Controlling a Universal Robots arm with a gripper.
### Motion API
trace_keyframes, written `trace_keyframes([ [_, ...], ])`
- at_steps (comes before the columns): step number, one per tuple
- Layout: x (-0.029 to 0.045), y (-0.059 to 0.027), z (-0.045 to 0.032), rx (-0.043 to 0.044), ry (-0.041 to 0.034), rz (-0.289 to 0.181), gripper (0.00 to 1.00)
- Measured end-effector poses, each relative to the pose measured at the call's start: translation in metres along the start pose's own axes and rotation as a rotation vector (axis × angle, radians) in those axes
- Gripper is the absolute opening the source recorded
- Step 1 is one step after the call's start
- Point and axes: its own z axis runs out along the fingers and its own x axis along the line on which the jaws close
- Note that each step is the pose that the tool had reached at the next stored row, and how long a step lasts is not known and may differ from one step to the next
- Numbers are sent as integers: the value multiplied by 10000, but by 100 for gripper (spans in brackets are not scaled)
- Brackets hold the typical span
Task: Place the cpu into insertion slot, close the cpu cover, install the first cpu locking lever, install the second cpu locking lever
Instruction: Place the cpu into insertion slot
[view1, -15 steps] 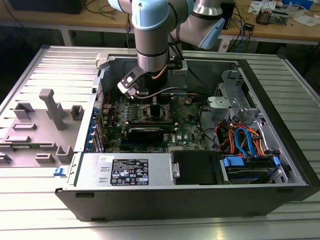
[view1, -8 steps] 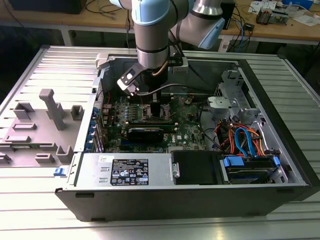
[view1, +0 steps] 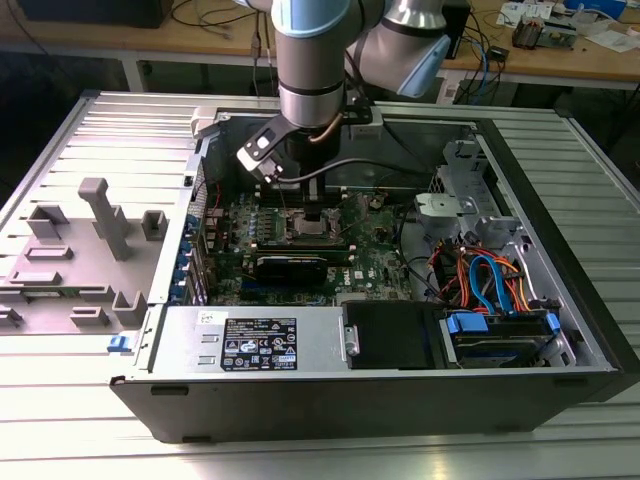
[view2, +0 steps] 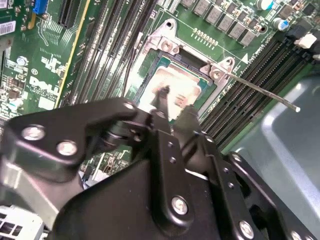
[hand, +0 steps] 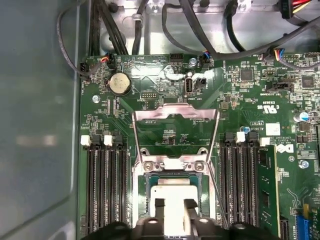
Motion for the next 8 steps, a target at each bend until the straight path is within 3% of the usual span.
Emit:
trace_keyframes([
  [2,0,13,-3,98,90,7,17],
  [3,0,15,-4,118,117,8,17],
  [4,1,15,-4,122,125,7,11],
  [8,1,15,-5,127,136,-262,11],
])
